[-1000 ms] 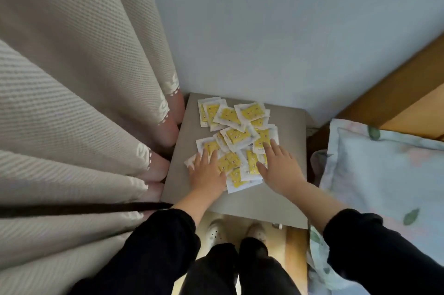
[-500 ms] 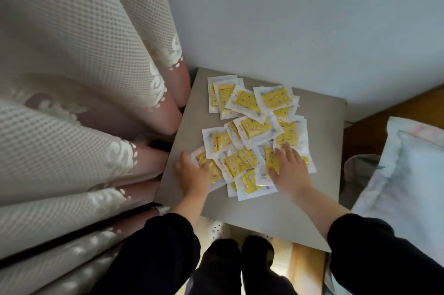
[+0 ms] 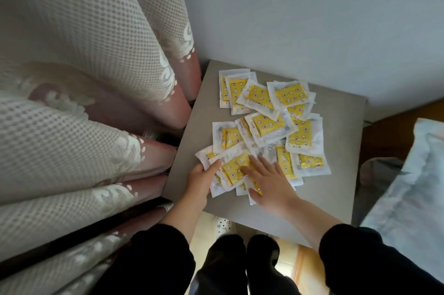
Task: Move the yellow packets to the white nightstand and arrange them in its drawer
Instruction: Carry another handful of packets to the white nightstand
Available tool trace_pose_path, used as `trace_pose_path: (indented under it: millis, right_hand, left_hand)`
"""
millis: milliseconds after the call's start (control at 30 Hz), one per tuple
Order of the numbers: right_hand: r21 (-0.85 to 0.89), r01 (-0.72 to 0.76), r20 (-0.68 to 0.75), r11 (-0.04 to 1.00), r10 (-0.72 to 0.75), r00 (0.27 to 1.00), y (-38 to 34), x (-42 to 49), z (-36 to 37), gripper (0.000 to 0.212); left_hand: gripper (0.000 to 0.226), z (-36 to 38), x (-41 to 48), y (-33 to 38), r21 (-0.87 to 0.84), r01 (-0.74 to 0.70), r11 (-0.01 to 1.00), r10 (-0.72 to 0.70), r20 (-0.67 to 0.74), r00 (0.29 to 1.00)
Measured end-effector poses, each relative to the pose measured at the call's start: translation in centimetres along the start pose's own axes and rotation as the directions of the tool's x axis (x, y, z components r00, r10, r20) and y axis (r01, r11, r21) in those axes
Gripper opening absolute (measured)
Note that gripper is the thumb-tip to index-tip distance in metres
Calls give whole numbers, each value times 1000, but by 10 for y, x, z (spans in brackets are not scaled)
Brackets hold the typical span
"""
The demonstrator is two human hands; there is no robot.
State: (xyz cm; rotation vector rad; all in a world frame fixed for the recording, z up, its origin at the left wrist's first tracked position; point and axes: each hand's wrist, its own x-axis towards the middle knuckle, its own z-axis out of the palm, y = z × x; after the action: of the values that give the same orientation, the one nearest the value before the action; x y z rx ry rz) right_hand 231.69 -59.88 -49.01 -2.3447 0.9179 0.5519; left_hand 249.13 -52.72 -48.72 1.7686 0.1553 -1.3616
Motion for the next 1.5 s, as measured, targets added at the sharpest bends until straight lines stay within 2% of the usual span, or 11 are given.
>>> trace_pose_path:
  millis: [167,267,333,400,467,533,700,900,1000,1167,1500]
  right_hand:
    - [95,81,11,992,-82,997,-6,0,-4,56]
    - [316,25,-145,948,23,989,-12,-3,-7,55]
    - [610,-87,-228,788,280,932,-18,-5,-19,60]
    - [858,-185,-68,480,462,885,-22,-8,-35,59]
    - [944,-233,119,232,419,900,-20,-11,-45,40]
    - [966,-215,153,140,356,922,-19,-16,-54,15]
    - [886,-190,-6,423,421,907,-11,-23,-76,3]
    - [754,-204,-70,624,385,920,-6,-29,-81,11]
    - [832,-221,-59,510,477,877,7,-27,-81,19]
    - [845,-412,-67,340,833,550,76,-6,-91,58]
    - [703,-661,119,262,873,473,103,43,-96,88]
  left_hand:
    - [25,0,-6,-6,206,-67,976,75,-33,997]
    - [24,-3,-15,-8,183,-75,980,90,-78,993]
    - [20,-8,-22,-9,129,-95,987,109,-104,989]
    - [21,-10,-29,-7,64,-122,990,127,-74,989]
    - [26,-6,-35,-3,1,-133,991,133,21,991]
    - [31,2,-39,5,-5,-139,990,138,134,981]
    - [34,16,-43,22,95,-103,990,62,361,931]
    - [26,35,-43,25,162,-107,981,39,378,925]
    - [24,38,-39,24,131,-55,990,3,362,932]
    - [20,34,-31,29,20,32,999,-37,352,935]
    - [36,36,-22,25,-195,155,968,-31,523,852]
